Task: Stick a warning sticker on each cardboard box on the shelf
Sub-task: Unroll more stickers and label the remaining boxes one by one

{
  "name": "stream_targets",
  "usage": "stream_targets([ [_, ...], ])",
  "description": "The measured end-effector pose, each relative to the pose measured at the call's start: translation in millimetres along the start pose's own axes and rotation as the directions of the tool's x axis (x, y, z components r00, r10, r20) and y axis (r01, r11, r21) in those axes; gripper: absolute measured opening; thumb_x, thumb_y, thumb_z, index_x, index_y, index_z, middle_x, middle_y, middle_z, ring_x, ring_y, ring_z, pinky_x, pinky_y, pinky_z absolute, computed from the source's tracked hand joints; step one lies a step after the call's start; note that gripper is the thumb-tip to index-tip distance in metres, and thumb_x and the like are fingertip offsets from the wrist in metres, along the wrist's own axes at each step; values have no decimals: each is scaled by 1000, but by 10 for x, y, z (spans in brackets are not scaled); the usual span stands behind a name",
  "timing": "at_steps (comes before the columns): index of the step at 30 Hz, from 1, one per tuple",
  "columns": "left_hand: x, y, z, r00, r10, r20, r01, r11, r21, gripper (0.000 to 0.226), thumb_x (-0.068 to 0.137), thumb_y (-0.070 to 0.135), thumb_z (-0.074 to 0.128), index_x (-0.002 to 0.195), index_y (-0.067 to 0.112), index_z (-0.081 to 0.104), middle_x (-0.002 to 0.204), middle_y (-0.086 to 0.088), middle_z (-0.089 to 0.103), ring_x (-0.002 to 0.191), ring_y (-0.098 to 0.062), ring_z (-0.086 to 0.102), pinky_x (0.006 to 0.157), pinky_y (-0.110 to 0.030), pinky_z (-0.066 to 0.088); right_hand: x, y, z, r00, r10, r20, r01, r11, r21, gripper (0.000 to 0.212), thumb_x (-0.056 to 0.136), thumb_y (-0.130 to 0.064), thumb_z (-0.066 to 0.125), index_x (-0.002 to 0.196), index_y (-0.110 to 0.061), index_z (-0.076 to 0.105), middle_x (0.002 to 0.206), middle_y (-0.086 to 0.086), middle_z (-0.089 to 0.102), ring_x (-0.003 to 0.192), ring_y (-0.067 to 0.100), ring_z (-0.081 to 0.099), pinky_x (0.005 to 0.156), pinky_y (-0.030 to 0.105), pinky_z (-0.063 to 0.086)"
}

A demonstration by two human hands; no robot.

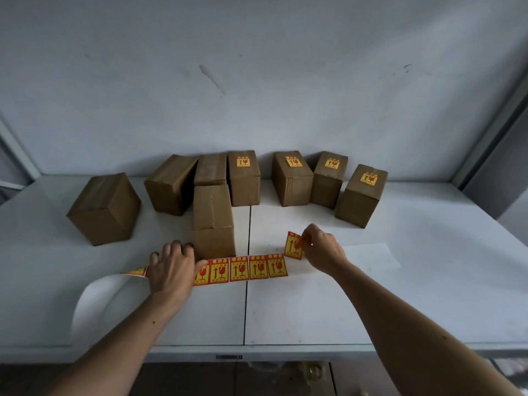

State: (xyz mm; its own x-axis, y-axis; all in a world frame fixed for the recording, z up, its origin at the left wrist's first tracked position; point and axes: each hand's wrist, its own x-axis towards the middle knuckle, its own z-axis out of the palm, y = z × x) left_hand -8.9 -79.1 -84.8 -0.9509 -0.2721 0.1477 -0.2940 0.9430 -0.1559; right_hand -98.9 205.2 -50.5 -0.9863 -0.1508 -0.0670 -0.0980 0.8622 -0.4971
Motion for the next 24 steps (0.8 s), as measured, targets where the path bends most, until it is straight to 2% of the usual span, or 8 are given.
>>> stream_targets([
  [2,47,-23,22,1000,6,-31,-6,1000,-1,51,88,57,52,111,13,63,112,-12,63,104,-28,55,87,-43,40,54,-131,-5,999,-22,-24,23,998,59,17,96,-30,50,107,-16,54,103,8,66,84,23,63,67,42,56],
  [5,162,-41,72,998,1,-65,-1,1000,-10,48,84,53,61,103,10,64,104,-15,64,97,-31,55,85,-45,38,143,-378,-38,995,-77,-62,85,987,139,20,96,-25,52,111,-12,57,103,7,65,81,20,59,57,31,48],
  [8,267,6,60,997,6,-78,-12,997,-79,49,84,54,61,103,9,61,103,-15,64,95,-31,55,83,-44,38,209,-647,-67,987,-137,-87,156,950,272,20,95,-24,55,110,-11,58,107,7,66,88,19,62,65,28,52],
  [10,334,28,67,996,3,-85,-13,994,-111,56,84,60,56,108,10,60,107,-13,64,98,-29,55,84,-42,37,251,-822,-87,983,-160,-88,181,907,379,19,95,-24,56,109,-11,58,107,7,67,93,18,64,72,28,54],
  [14,408,-12,23,988,-25,-154,-8,978,-209,79,74,74,53,114,6,60,110,-14,64,101,-30,56,82,-42,39,389,-1139,-163,968,-238,-76,243,830,502,22,95,-26,56,110,-11,60,103,2,67,94,14,64,70,18,48],
  [20,506,-35,-137,971,-76,-228,-20,920,-391,111,64,88,41,138,5,44,129,-18,57,113,-33,55,91,-44,42,751,-1490,-146,935,-353,35,332,904,271,20,92,-25,60,107,-11,60,103,5,68,92,16,65,71,22,51],
  [22,556,-25,-160,963,-66,-260,-57,896,-439,115,63,92,31,138,6,44,126,-18,58,110,-32,57,89,-43,43,866,-1562,-123,928,-364,77,343,918,197,18,92,-26,61,103,-13,60,102,4,68,93,16,65,74,25,52],
  [24,598,-21,-177,954,-63,-292,-88,875,-477,114,64,94,23,134,7,47,123,-16,59,108,-31,58,88,-41,44,939,-1636,-107,915,-381,131,364,921,136,12,92,-26,60,96,-16,58,93,-1,64,90,15,64,68,23,49],
])
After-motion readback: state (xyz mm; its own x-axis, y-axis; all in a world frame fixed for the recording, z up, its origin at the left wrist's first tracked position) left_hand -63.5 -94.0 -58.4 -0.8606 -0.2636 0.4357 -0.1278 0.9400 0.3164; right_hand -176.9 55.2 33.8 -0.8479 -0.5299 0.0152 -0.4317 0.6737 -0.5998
